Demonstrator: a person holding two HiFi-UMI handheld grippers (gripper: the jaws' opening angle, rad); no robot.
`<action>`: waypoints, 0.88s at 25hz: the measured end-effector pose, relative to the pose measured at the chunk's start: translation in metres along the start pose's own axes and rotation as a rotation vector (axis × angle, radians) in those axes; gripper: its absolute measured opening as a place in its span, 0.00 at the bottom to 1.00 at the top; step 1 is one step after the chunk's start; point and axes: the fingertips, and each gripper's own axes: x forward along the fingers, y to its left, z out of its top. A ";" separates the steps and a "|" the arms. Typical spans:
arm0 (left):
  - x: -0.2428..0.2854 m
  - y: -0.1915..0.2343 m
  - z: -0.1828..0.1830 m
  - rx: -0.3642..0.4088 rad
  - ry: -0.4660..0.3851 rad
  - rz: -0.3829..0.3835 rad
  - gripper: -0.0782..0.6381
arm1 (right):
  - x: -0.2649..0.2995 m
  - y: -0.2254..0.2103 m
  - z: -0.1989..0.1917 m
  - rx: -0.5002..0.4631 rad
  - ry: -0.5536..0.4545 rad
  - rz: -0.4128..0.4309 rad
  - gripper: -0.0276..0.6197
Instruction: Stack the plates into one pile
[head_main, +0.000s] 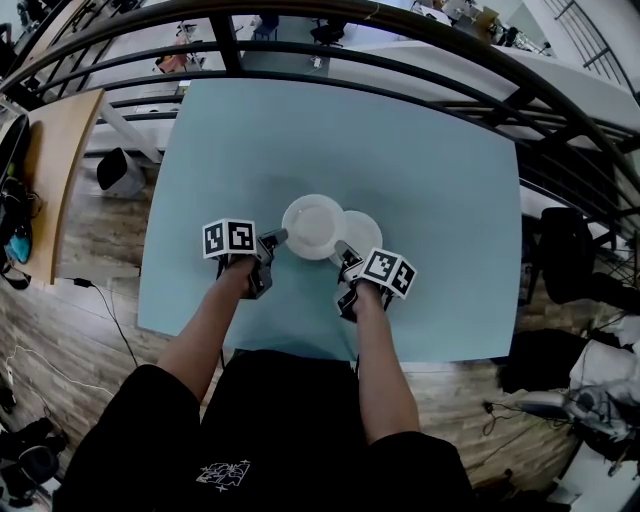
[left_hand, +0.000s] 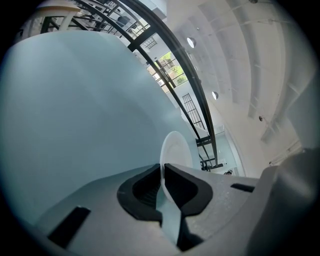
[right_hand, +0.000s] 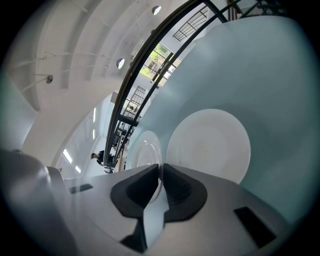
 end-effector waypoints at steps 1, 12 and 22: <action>0.003 -0.002 -0.002 0.002 0.003 0.000 0.15 | -0.003 -0.003 0.001 0.002 -0.002 -0.001 0.09; 0.034 -0.022 -0.025 0.027 0.038 0.014 0.15 | -0.029 -0.035 0.013 0.012 -0.002 -0.019 0.09; 0.066 -0.035 -0.045 0.040 0.069 0.029 0.15 | -0.050 -0.067 0.027 0.018 -0.001 -0.040 0.09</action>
